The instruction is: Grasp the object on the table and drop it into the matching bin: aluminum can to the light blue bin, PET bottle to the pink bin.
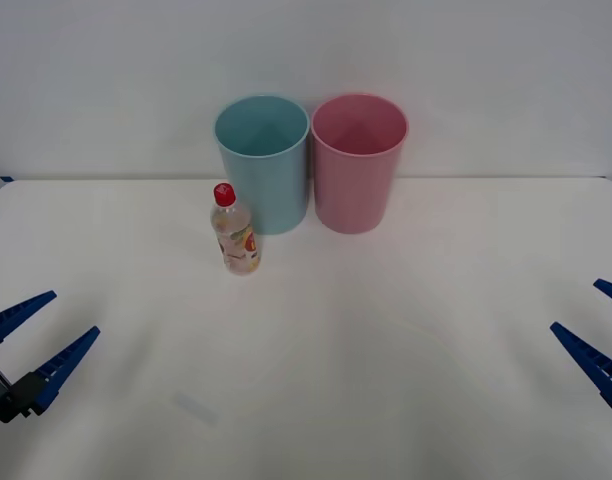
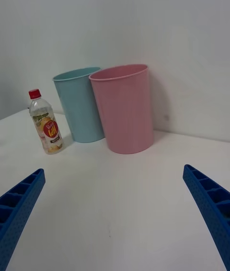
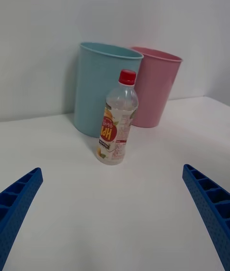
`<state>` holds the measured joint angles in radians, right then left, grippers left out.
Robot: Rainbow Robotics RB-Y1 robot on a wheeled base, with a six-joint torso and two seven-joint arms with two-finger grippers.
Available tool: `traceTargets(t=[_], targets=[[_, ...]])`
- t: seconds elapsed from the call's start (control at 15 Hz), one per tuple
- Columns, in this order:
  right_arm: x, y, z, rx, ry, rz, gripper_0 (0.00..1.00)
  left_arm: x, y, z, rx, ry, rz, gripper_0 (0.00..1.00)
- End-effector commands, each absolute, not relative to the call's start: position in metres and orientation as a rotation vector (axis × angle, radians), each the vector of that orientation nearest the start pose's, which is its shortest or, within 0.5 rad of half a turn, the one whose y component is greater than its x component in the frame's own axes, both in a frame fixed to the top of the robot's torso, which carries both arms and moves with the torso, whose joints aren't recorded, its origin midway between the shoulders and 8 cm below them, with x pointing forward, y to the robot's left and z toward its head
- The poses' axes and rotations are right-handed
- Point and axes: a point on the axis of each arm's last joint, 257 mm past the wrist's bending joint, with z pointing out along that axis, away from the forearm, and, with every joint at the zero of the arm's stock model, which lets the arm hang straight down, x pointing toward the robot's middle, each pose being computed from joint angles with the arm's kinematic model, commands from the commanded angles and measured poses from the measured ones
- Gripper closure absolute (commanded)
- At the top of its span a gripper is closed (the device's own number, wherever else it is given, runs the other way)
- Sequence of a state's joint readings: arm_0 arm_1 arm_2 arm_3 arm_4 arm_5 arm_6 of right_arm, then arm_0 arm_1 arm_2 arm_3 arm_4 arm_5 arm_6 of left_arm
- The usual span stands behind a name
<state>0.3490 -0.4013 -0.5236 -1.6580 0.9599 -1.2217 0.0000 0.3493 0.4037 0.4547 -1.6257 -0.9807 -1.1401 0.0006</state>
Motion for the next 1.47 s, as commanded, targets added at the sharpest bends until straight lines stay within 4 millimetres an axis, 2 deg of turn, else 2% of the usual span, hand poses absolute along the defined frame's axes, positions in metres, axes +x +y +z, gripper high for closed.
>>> traceTargets(t=[0.07,0.33,0.8,1.07,1.47], targets=[[0.342,-0.330,-0.169,-0.465,1.441,0.567,0.00,0.361,0.306,-0.209,0.423,1.529,-0.597,0.00],[0.342,-0.330,-0.169,-0.465,1.441,0.567,0.00,0.376,0.283,-0.226,0.439,1.562,-0.593,0.00],[0.342,-0.330,-0.169,-0.465,1.441,0.567,0.00,0.404,0.256,-0.239,0.541,1.558,-0.482,0.00],[0.342,-0.330,-0.169,-0.465,1.441,0.567,0.00,0.417,0.241,-0.245,0.509,1.555,-0.453,0.00],[0.342,-0.330,-0.169,-0.465,1.441,0.567,0.00,0.446,0.220,-0.252,0.417,1.561,-0.507,0.00]])
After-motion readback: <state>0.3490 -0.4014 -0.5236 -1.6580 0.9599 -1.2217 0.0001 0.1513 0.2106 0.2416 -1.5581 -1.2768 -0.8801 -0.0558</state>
